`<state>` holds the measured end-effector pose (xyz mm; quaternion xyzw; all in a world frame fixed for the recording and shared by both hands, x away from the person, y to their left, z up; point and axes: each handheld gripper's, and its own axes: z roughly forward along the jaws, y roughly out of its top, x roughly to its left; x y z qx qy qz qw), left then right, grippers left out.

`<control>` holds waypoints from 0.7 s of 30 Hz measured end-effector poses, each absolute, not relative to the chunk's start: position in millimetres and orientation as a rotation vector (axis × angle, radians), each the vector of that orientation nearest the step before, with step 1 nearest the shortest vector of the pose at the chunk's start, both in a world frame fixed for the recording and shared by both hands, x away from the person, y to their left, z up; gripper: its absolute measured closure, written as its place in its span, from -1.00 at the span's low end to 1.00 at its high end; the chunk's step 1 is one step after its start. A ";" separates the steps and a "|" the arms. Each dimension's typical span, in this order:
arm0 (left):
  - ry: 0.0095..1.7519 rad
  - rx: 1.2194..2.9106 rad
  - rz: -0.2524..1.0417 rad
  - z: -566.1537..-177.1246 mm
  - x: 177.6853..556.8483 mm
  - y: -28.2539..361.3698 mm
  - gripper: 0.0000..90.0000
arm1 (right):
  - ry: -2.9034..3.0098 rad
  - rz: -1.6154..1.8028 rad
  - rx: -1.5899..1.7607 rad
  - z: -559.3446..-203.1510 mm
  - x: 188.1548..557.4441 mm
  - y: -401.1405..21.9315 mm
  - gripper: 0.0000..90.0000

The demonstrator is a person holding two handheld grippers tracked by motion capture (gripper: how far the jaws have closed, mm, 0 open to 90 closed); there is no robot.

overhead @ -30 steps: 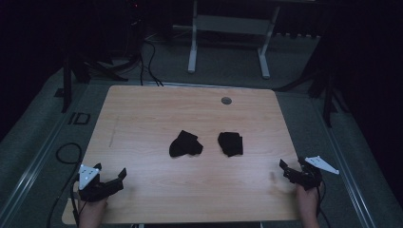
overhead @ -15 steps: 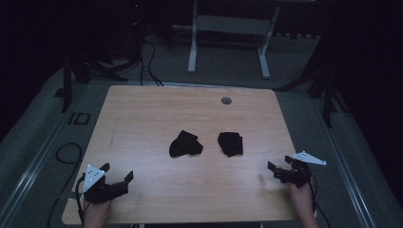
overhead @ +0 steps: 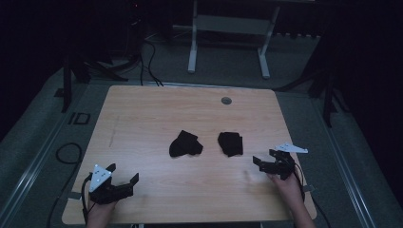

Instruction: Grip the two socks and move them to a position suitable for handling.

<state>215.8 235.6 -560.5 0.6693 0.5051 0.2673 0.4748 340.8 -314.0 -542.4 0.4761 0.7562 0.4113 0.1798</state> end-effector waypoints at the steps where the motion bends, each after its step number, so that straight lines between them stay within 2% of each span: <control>1: 1.227 1.642 0.650 -560.6 216.0 234.9 -0.92 | 2.139 1.163 1.340 -541.6 342.2 -311.9 -0.71; 13: 1.178 1.678 0.635 -560.6 217.7 227.2 -0.91 | 2.202 1.160 1.206 -527.0 378.0 -263.9 -0.68; 16: 1.170 1.676 0.633 -560.5 217.4 227.4 -0.91 | 2.214 1.174 1.181 -527.6 387.6 -251.6 -0.61; 18: 1.169 1.683 0.628 -560.9 217.9 227.2 -0.91 | 2.228 1.171 1.149 -527.6 393.2 -243.5 -0.46; 21: 1.163 1.692 0.615 -561.6 218.6 226.5 -0.91 | 2.249 1.152 1.150 -530.1 403.7 -231.4 -0.45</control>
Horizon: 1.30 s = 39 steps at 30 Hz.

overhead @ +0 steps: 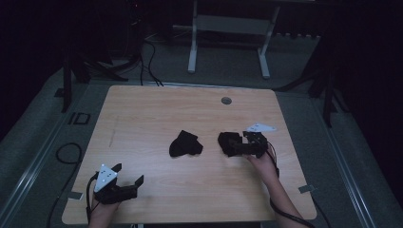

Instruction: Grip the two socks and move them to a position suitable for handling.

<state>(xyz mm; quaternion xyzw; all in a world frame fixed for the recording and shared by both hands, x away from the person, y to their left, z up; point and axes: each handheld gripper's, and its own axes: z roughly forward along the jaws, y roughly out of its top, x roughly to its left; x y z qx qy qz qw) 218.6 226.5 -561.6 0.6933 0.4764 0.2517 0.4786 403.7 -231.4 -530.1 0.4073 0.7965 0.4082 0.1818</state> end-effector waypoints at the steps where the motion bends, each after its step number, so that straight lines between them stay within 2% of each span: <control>1: 1.160 1.697 0.613 -561.7 218.7 226.2 -0.91 | 2.260 1.152 1.152 -531.9 407.4 -227.7 -0.42; 9: 1.166 1.706 0.596 -563.3 219.3 227.2 -0.91 | 2.288 1.089 1.215 -560.1 427.6 -209.2 -0.47; 14: 1.167 1.701 0.589 -563.6 219.6 228.1 -0.91 | 2.267 0.982 1.125 -566.7 422.1 -197.9 -0.46; 16: 1.166 1.706 0.589 -563.6 219.2 227.7 -0.91 | 2.252 0.976 1.116 -568.0 418.4 -195.5 -0.29; 17: 1.165 1.708 0.589 -563.8 219.1 227.5 -0.91 | 2.252 0.976 1.116 -568.0 418.4 -195.5 -0.29; 20: 1.164 1.710 0.588 -563.9 219.4 227.0 -0.91 | 2.261 0.950 1.101 -564.7 416.2 -194.4 0.21; 23: 1.162 1.712 0.585 -564.0 219.7 226.9 -0.91 | 2.267 0.909 1.063 -563.0 412.4 -189.8 0.61; 31: 1.171 1.698 0.576 -564.5 220.2 227.8 -0.91 | 2.301 0.989 1.106 -546.7 410.1 -192.6 0.69; 32: 1.172 1.698 0.574 -564.8 220.6 228.2 -0.91 | 2.298 1.056 1.049 -525.7 396.9 -189.8 0.69; 39: 1.161 1.703 0.578 -563.7 219.5 226.1 -0.91 | 2.308 1.148 0.897 -486.7 352.4 -176.9 0.69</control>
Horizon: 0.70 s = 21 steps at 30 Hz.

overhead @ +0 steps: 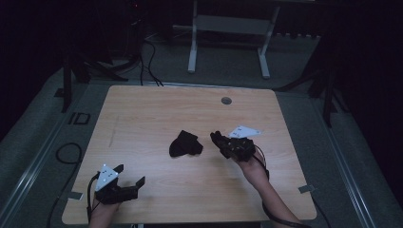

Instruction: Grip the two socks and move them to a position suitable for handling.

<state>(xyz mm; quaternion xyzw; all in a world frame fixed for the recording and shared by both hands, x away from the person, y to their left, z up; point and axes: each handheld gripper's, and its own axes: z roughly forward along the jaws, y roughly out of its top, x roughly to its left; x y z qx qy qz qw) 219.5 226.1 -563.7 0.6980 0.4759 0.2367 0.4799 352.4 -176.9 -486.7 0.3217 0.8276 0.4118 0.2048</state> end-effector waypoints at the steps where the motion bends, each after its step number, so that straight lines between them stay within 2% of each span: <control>1: 1.159 1.703 0.578 -563.7 219.5 225.8 -0.91 | 2.306 1.160 0.899 -483.7 346.3 -176.0 0.69; 5: 1.157 1.709 0.553 -563.5 219.4 224.6 -0.88 | 2.283 1.211 0.905 -481.2 310.1 -173.5 0.69; 12: 1.129 1.729 0.547 -562.9 219.6 217.9 -0.87 | 2.391 1.185 0.896 -524.3 267.3 -169.3 0.69; 21: 1.051 1.791 0.454 -562.9 218.2 191.6 -0.87 | 2.442 1.135 0.904 -544.5 262.9 -158.8 0.67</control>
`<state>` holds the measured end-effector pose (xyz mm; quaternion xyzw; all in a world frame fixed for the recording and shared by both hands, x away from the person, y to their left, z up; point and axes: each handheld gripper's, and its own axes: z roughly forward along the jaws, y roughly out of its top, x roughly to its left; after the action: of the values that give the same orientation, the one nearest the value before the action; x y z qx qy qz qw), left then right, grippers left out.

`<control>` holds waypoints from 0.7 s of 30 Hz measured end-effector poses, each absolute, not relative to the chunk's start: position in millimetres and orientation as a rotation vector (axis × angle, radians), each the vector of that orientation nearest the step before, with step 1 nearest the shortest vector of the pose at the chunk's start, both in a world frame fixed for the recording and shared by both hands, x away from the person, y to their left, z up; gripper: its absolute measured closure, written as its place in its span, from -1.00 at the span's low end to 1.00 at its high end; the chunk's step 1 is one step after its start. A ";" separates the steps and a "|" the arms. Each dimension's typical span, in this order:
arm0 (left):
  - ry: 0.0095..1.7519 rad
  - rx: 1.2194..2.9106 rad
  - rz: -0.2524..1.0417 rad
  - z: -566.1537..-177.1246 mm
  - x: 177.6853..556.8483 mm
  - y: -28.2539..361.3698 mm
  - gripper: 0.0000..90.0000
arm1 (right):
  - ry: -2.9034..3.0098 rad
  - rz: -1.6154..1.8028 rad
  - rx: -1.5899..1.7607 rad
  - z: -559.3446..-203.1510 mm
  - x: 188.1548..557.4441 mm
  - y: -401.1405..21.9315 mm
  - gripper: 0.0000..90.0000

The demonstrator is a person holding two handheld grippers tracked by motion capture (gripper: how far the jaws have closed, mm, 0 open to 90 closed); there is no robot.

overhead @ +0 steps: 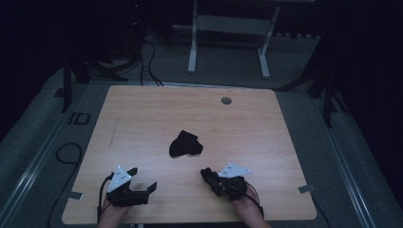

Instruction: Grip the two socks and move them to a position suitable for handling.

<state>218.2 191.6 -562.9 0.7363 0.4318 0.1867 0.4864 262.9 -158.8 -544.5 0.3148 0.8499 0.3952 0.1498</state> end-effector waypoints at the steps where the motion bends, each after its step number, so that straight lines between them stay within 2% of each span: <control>1: 1.051 1.791 0.454 -562.9 218.2 191.6 -0.87 | 2.442 1.135 0.904 -544.5 262.9 -158.8 0.67; 6: 0.992 1.831 0.386 -563.3 217.8 170.2 -0.87 | 2.483 1.075 0.913 -561.5 269.0 -155.2 0.66; 11: 0.956 1.881 0.342 -564.8 219.1 158.8 -0.86 | 2.481 1.075 0.917 -562.0 267.8 -154.1 0.57; 16: 0.948 1.882 0.294 -565.8 223.1 151.9 -0.82 | 2.511 1.175 0.954 -548.4 266.7 -157.3 0.07; 17: 0.948 1.875 0.281 -565.6 224.1 150.2 -0.70 | 2.498 1.206 0.954 -541.3 265.8 -159.0 0.00; 19: 0.925 1.878 0.255 -564.4 226.4 144.5 -0.67 | 2.456 1.269 0.947 -524.5 265.1 -163.8 -0.10; 21: 0.902 1.885 0.230 -562.8 228.6 136.1 -0.61 | 2.432 1.318 0.947 -509.1 266.0 -169.4 -0.11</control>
<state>228.6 136.1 -562.8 0.7784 0.3723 0.0950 0.4965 266.0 -169.4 -509.1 0.3220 0.8269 0.4480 0.1085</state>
